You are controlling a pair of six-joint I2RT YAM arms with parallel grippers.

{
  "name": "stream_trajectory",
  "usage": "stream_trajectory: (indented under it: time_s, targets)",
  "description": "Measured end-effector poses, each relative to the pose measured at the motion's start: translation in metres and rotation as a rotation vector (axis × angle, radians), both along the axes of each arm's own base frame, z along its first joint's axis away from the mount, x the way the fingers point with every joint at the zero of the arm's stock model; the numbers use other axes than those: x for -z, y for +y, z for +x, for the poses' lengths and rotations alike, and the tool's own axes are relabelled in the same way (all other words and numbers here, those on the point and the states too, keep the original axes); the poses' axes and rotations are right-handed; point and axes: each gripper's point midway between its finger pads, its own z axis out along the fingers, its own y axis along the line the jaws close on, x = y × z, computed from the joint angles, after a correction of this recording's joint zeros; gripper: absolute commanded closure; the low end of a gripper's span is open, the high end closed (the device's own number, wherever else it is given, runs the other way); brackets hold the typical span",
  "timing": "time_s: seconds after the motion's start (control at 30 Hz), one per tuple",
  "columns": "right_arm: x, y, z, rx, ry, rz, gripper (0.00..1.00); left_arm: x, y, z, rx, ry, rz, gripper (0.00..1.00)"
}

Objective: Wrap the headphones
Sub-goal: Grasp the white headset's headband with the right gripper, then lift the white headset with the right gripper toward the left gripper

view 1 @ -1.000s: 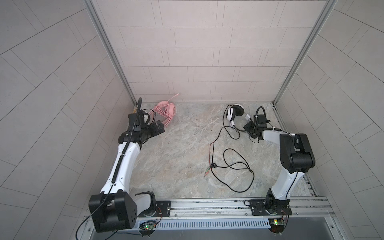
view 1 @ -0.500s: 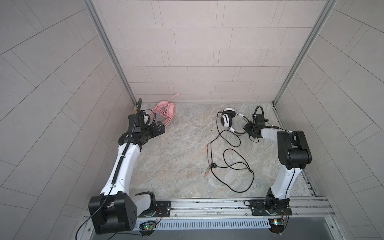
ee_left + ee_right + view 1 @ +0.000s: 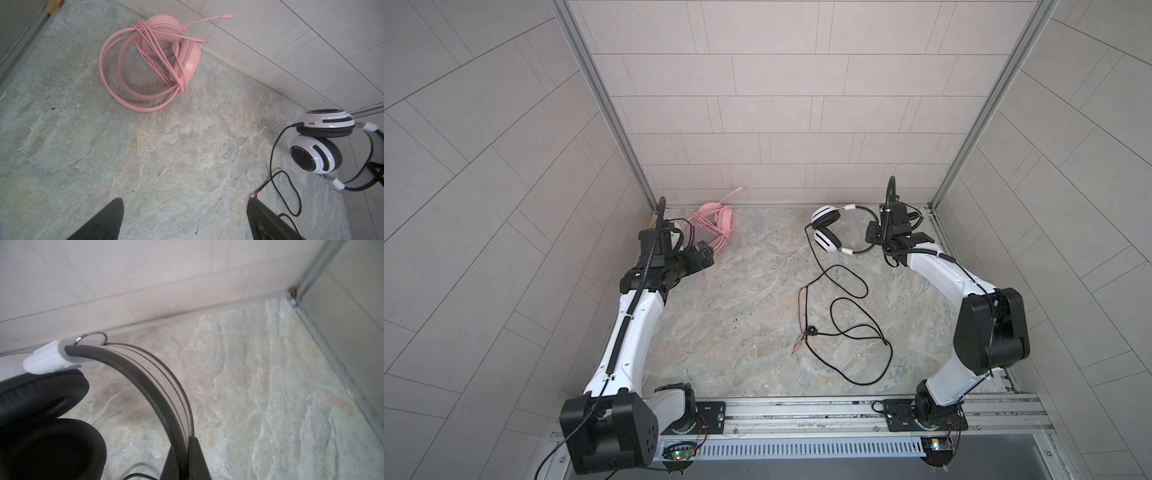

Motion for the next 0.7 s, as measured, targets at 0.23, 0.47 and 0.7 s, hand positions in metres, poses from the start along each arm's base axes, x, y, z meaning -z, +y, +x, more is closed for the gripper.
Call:
stream_trajectory:
  time_s: [0.23, 0.47, 0.7]
  targets:
    - [-0.053, 0.124, -0.032, -0.428, -0.118, -0.288, 0.99, -0.005, -0.026, -0.002, 0.091, -0.010, -0.024, 0.03]
    - [-0.059, 0.209, -0.078, -0.758, -0.098, -0.633, 1.00, -0.035, -0.070, -0.003, 0.281, -0.101, -0.027, 0.04]
    - [-0.046, 0.234, -0.106, -0.907, -0.048, -0.773, 1.00, -0.052, -0.126, -0.020, 0.548, -0.173, -0.037, 0.08]
